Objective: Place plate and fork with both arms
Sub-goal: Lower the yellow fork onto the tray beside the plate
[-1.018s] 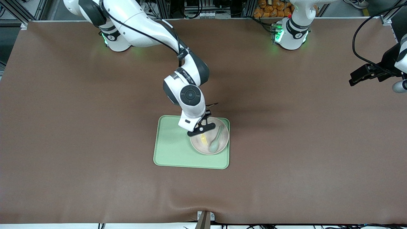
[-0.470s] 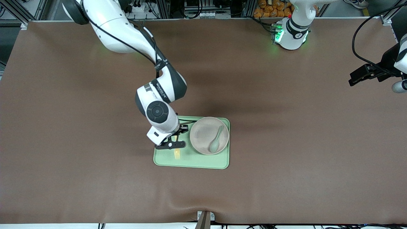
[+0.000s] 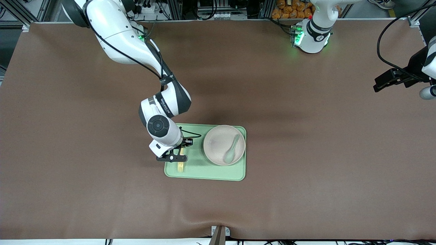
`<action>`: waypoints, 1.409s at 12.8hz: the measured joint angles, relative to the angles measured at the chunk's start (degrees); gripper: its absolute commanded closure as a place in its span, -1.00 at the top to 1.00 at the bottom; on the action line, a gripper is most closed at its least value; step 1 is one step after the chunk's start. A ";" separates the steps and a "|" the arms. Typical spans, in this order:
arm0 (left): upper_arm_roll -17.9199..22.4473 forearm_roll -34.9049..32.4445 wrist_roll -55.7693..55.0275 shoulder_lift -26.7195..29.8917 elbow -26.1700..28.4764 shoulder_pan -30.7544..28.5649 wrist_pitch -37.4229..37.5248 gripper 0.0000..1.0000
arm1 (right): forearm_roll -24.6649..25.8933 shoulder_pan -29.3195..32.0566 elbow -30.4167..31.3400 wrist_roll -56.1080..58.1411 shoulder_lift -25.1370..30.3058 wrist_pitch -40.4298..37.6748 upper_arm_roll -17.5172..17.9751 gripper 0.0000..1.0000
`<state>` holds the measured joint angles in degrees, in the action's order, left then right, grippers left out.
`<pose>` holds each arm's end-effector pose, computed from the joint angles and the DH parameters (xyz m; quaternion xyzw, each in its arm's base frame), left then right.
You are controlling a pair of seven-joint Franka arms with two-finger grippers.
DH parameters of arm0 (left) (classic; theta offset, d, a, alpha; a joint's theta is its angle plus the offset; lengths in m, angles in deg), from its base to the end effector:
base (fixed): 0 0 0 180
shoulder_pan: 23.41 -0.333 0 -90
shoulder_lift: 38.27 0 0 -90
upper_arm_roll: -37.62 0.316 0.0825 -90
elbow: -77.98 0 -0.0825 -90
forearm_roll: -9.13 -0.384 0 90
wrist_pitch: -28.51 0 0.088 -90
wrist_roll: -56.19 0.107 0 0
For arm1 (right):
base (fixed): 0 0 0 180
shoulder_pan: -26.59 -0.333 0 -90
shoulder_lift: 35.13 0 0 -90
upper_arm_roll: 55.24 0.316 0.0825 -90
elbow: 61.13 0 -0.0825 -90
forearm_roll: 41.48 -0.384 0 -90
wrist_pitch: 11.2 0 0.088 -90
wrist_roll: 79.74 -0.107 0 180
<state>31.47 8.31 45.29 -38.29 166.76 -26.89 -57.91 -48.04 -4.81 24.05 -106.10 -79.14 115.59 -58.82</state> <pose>0.5478 -0.0239 0.6289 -0.9972 -0.0720 0.0198 0.0095 0.6247 0.3422 0.2145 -0.9994 0.0141 0.0283 0.0117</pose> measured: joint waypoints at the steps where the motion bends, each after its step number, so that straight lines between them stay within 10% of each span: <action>1: 0.00 0.00 0.00 0.00 0.00 0.01 0.00 1.00 | -0.16 0.00 0.83 -0.06 0.11 0.85 0.04 -1.00; 18: -0.01 0.00 0.00 -0.01 0.03 0.08 0.00 1.00 | -3.38 0.57 4.69 -0.26 0.39 3.45 -0.04 -1.00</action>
<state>31.46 8.31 45.29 -38.30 166.79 -26.82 -57.91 -51.42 -4.24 28.74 -106.36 -78.74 119.04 -58.86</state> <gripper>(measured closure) 0.000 0.771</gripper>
